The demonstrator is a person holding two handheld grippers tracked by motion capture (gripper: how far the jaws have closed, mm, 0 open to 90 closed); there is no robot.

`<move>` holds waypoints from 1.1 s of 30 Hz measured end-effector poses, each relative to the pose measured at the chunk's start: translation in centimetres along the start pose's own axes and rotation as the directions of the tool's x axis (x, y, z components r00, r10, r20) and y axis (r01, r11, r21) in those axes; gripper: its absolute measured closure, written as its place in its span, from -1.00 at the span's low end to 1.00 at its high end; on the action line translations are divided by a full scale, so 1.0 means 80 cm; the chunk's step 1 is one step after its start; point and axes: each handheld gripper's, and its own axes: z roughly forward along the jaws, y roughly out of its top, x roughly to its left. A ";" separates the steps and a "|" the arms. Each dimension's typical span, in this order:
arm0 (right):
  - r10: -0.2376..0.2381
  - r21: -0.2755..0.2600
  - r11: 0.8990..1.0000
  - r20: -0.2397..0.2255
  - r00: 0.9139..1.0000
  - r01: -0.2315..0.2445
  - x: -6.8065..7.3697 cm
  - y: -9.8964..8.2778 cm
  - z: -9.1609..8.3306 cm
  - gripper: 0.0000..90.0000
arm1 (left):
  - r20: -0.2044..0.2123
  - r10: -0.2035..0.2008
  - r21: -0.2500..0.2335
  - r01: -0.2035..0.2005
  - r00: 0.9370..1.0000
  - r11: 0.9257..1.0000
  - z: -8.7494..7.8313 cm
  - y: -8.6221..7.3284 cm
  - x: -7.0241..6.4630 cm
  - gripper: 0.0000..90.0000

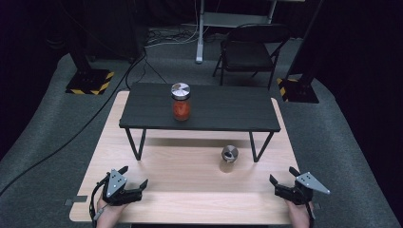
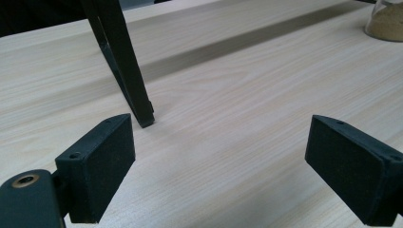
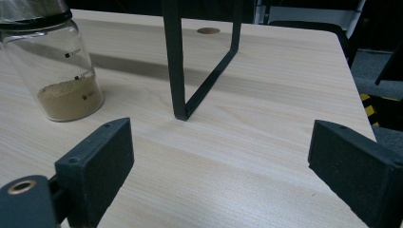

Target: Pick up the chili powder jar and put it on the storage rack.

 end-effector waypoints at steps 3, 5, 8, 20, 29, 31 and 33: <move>0.000 0.001 1.000 -0.001 1.000 0.000 0.000 0.000 0.000 -0.85 | -0.001 -0.007 0.001 0.007 1.000 1.000 0.000 0.000 0.000 -0.80; -0.002 0.001 1.000 0.000 1.000 0.002 0.000 0.000 0.000 -0.85 | -0.002 -0.009 0.001 0.009 1.000 1.000 0.000 0.000 0.001 -0.80; -0.002 0.002 1.000 -0.001 1.000 0.002 0.000 0.000 0.000 -0.85 | -0.003 -0.015 0.006 0.015 1.000 1.000 0.001 0.001 0.001 -0.80; -0.004 0.002 1.000 0.001 1.000 0.004 0.001 0.000 0.000 -0.85 | -0.002 -0.012 0.010 0.012 1.000 1.000 0.001 0.002 0.001 -0.80; -0.004 0.004 1.000 -0.001 1.000 0.004 0.000 0.001 0.001 -0.85 | 0.000 -0.008 0.016 0.008 1.000 1.000 0.002 0.003 0.000 -0.80; -0.004 0.003 1.000 -0.001 1.000 0.004 0.000 0.001 0.000 -0.85 | 0.000 -0.008 0.016 0.008 1.000 1.000 0.002 0.003 0.000 -0.80; -0.005 0.004 1.000 -0.001 1.000 0.005 0.001 0.001 0.000 -0.85 | 0.000 -0.004 0.015 0.004 1.000 1.000 0.002 0.003 0.000 -0.80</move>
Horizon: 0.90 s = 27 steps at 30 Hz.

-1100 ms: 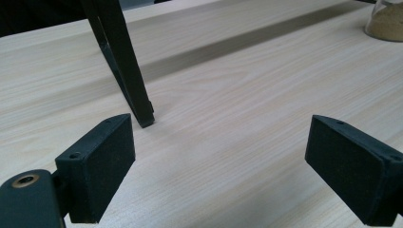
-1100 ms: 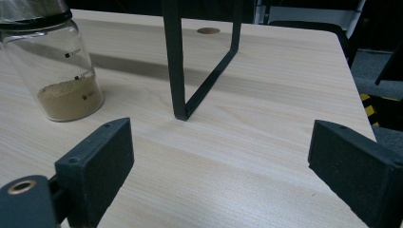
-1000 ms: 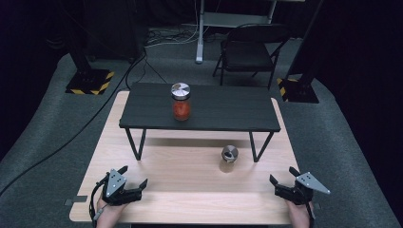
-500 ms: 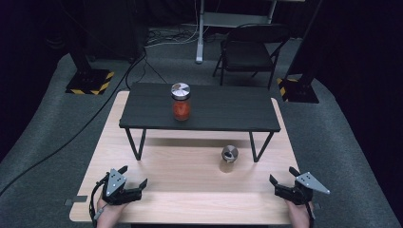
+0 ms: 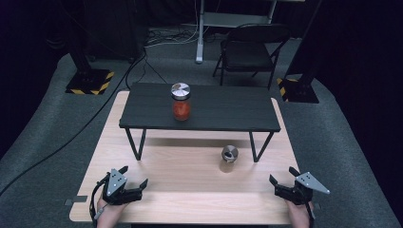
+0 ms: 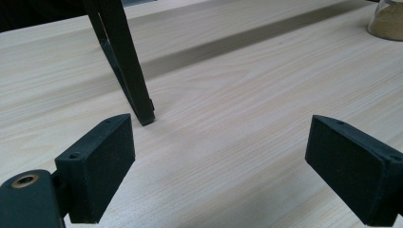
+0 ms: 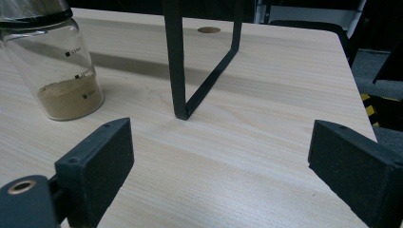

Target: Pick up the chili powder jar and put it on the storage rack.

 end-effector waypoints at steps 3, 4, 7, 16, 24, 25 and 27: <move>0.001 0.000 1.000 0.000 1.000 -0.001 0.000 0.000 0.000 -0.85 | 0.000 0.001 0.004 -0.001 1.000 1.000 0.000 0.001 0.000 -0.80; 0.001 0.000 1.000 0.000 1.000 -0.001 0.000 0.000 0.000 -0.85 | 0.000 0.001 0.004 -0.001 1.000 1.000 0.000 0.001 0.000 -0.80; -0.002 0.001 1.000 0.000 1.000 0.002 0.000 0.000 0.000 -0.85 | 0.000 0.002 0.003 -0.002 1.000 1.000 0.000 0.001 0.000 -0.80; -0.002 0.002 1.000 0.000 1.000 0.002 0.000 0.000 0.000 -0.85 | 0.000 -0.003 0.003 0.003 1.000 1.000 0.000 0.000 0.001 -0.80; -0.004 0.003 1.000 0.000 1.000 0.004 0.000 0.001 0.000 -0.85 | 0.000 -0.003 0.002 0.003 1.000 1.000 0.000 0.000 0.000 -0.80; -0.004 0.003 1.000 -0.001 1.000 0.004 0.000 0.001 0.000 -0.85 | 0.000 -0.003 0.002 0.003 1.000 1.000 0.000 0.000 0.000 -0.80; -0.004 0.003 1.000 0.000 1.000 0.004 0.000 0.001 0.000 -0.85 | 0.000 -0.004 0.002 0.004 1.000 1.000 0.000 0.000 0.000 -0.80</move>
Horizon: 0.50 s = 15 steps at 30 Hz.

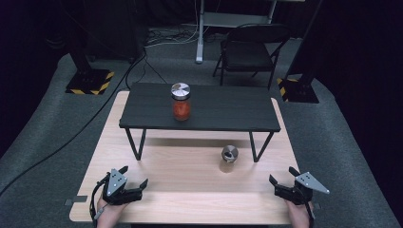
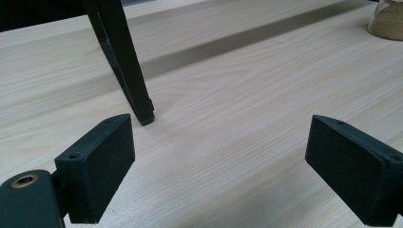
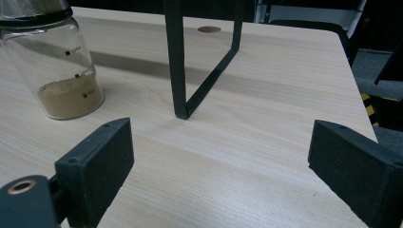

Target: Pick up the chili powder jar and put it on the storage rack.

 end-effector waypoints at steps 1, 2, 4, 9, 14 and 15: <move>0.000 0.000 1.000 0.000 1.000 0.000 0.000 0.000 0.000 -0.85 | 0.000 0.000 0.000 0.000 1.000 1.000 0.000 0.000 0.000 -0.80; -0.001 0.001 1.000 0.000 1.000 0.001 0.000 0.000 0.000 -0.85 | 0.000 0.001 0.000 -0.001 1.000 1.000 0.000 0.000 0.000 -0.80; -0.001 0.001 1.000 0.000 1.000 0.001 0.000 0.000 0.000 -0.85 | 0.000 0.004 -0.001 -0.004 1.000 1.000 0.000 0.000 0.000 -0.80; 0.000 0.001 1.000 0.000 1.000 0.000 0.000 0.000 0.000 -0.85 | -0.001 0.002 0.002 -0.002 1.000 1.000 0.000 0.000 0.000 -0.80; 0.000 0.000 1.000 0.000 1.000 0.000 0.000 0.000 0.000 -0.85 | -0.002 0.003 0.002 -0.003 1.000 1.000 0.000 0.000 -0.001 -0.80; 0.000 0.000 1.000 0.000 1.000 0.000 0.000 0.000 0.000 -0.85 | -0.002 0.003 0.002 -0.003 1.000 1.000 0.000 0.000 -0.001 -0.80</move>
